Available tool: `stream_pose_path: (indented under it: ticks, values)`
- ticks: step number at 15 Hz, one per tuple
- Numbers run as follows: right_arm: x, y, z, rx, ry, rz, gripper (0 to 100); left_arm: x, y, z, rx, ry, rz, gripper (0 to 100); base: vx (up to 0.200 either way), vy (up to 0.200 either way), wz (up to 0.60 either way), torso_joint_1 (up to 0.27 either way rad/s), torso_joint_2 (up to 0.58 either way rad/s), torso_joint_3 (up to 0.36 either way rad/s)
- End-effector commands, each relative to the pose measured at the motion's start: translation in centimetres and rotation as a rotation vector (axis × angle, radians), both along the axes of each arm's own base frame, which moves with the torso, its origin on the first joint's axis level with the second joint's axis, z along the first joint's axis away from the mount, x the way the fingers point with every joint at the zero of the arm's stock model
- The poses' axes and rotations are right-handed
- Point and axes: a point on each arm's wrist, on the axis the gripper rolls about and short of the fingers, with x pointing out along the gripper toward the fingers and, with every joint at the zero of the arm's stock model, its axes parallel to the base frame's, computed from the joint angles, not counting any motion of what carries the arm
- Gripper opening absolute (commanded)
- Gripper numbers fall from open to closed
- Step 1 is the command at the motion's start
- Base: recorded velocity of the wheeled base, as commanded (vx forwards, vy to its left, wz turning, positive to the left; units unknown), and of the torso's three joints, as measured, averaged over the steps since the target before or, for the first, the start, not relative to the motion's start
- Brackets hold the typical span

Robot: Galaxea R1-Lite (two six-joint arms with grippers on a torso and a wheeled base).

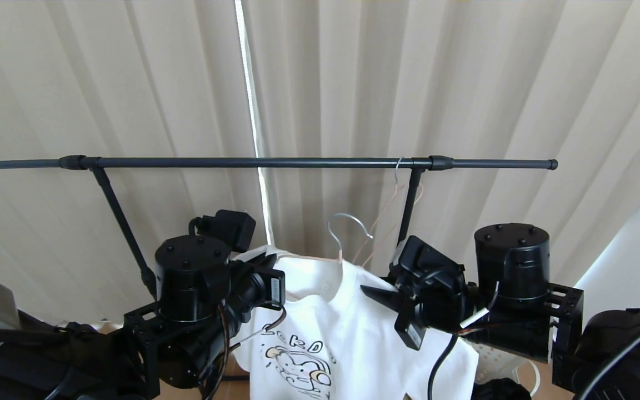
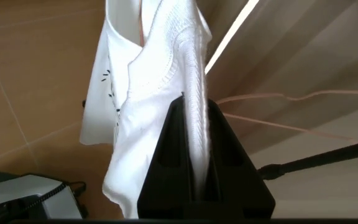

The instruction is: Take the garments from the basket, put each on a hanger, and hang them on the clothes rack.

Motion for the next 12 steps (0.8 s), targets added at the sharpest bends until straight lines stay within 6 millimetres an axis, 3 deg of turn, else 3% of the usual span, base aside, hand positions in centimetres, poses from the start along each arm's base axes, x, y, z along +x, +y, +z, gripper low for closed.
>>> stream_pose_path:
  ticks: [1, 9, 12]
  values:
    - [-0.4, 0.6, -1.3, -0.024, 0.037, 0.036, 0, -0.2, -0.2, 0.1, -0.002, -0.003, -0.007, 0, 0.0, 0.0, 0.0, 0.0, 0.0, 0.0]
    - [0.6, 2.7, -4.1, -0.021, 0.02, 0.041, 0, -3.6, -1.4, 1.8, -0.038, -0.042, -0.121, 0, 0.0, 0.0, 0.0, 0.0, 0.0, 0.0]
    - [0.2, 3.7, -4.1, 0.007, 0.044, 0.049, 0, -5.0, -1.7, 2.3, -0.047, -0.051, -0.171, 0, 0.0, 0.0, 0.0, 0.0, 0.0, 0.0]
